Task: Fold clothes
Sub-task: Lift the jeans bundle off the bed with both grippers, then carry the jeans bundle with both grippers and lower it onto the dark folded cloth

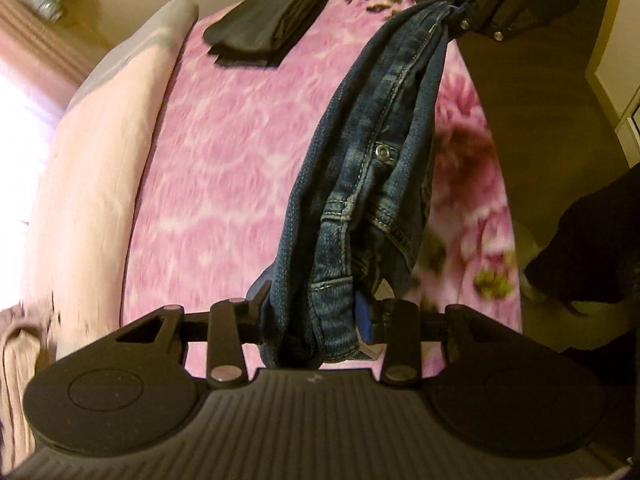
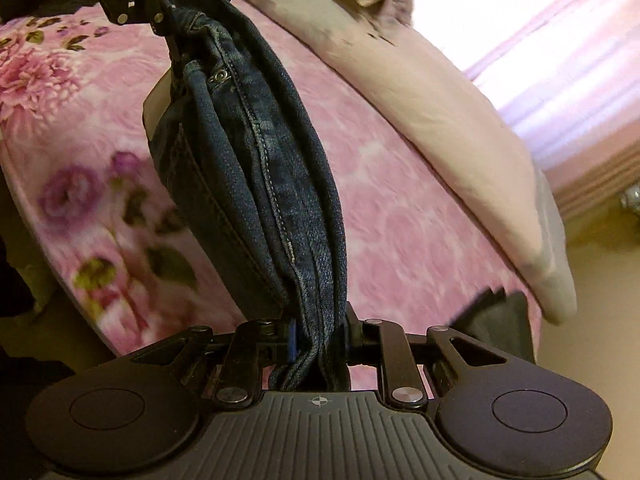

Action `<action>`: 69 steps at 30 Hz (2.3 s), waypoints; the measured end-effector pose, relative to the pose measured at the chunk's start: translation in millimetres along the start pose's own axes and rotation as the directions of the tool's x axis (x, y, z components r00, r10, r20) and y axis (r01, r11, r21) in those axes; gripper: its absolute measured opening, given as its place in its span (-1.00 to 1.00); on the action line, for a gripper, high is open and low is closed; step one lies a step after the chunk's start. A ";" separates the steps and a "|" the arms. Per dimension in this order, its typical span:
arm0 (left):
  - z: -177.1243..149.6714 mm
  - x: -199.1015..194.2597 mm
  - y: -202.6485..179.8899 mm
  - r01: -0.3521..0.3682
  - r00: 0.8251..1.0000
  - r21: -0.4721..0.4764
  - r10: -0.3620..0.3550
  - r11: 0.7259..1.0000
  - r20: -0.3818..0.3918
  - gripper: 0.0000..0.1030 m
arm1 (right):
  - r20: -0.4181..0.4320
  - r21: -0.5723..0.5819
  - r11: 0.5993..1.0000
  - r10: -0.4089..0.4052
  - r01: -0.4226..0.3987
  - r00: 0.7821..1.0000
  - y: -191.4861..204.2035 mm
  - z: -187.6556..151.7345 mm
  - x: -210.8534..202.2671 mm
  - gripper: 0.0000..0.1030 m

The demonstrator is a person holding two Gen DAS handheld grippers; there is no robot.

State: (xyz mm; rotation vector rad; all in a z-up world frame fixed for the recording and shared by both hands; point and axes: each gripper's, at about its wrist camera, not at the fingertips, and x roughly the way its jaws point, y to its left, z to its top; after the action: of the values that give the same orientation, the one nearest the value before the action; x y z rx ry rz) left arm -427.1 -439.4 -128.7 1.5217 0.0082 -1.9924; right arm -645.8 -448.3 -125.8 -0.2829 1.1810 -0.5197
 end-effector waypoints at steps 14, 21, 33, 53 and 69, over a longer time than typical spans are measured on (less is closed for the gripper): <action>164.1 35.0 20.0 -0.028 0.991 0.132 0.010 0.991 0.133 -0.32 | -0.052 0.091 0.989 -0.116 0.121 0.992 -127.0 -105.1 -39.1 -0.64; 241.0 60.1 64.2 -0.079 0.963 0.241 0.012 0.967 0.270 -0.32 | -0.135 0.156 0.955 -0.233 0.253 0.963 -193.2 -124.8 -51.5 -0.64; 418.9 147.6 158.9 -0.224 0.933 0.211 0.146 0.951 0.330 -0.32 | -0.083 0.140 0.927 -0.340 0.348 0.937 -397.6 -206.2 9.6 -0.64; 458.3 419.6 89.1 -0.263 0.965 0.218 0.253 0.940 0.073 -0.37 | -0.028 0.094 0.988 -0.118 0.120 0.993 -432.6 -358.6 254.5 -0.63; 447.1 399.5 96.1 -0.261 0.963 0.173 0.244 0.950 0.113 -0.45 | -0.050 0.107 0.992 -0.067 0.072 0.997 -412.6 -349.6 218.8 -0.70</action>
State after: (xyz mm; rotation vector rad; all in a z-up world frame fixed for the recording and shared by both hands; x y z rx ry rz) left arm -826.1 -866.5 -293.6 1.4610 -0.4023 -1.8940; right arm -1007.1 -893.5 -233.7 -0.2202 1.1863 -0.6519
